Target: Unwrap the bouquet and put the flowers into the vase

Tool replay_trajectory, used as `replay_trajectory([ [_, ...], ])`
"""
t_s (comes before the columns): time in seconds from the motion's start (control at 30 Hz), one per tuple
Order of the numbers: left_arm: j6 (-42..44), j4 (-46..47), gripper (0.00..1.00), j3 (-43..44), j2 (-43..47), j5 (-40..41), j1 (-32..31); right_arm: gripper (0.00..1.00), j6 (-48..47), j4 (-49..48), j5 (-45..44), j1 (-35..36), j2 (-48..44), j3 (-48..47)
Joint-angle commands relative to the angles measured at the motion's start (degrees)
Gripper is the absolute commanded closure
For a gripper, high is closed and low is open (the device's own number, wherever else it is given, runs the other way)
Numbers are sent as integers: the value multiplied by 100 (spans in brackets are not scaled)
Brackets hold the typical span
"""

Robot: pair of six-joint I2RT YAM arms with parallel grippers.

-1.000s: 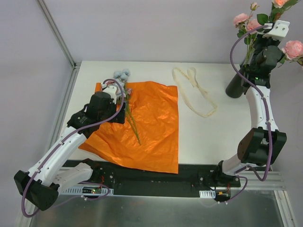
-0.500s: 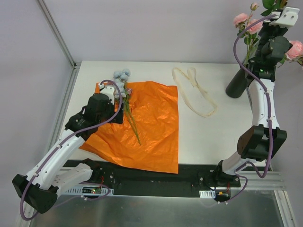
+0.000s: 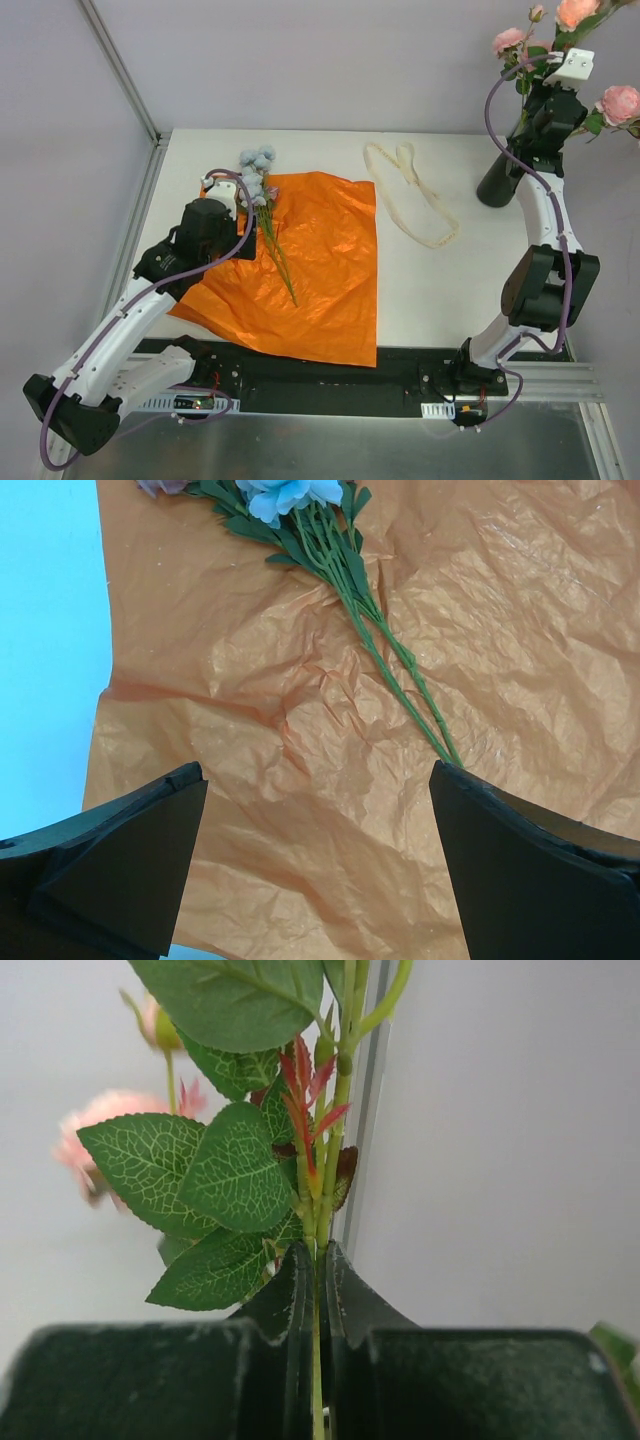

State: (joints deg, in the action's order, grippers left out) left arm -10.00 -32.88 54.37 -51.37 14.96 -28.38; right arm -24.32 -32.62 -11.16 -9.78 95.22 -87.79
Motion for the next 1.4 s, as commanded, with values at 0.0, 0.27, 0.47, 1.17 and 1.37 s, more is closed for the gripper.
replay_trajectory([
  [0.0,33,107,1,-40,198,288,34,100,453,376,-237,-59,-56,130],
  [0.27,51,116,1,-93,418,367,34,69,1315,2390,-466,-33,-363,-71],
  [0.47,42,116,1,-93,418,209,34,51,1824,4191,-738,20,-688,-870],
  [1.17,-2417,63,25,188,-654,-1038,34,51,4487,6417,333,942,-4195,1815],
  [1.37,-3130,124,31,223,-1506,-1057,34,53,4936,6119,1019,1610,-4565,2740],
])
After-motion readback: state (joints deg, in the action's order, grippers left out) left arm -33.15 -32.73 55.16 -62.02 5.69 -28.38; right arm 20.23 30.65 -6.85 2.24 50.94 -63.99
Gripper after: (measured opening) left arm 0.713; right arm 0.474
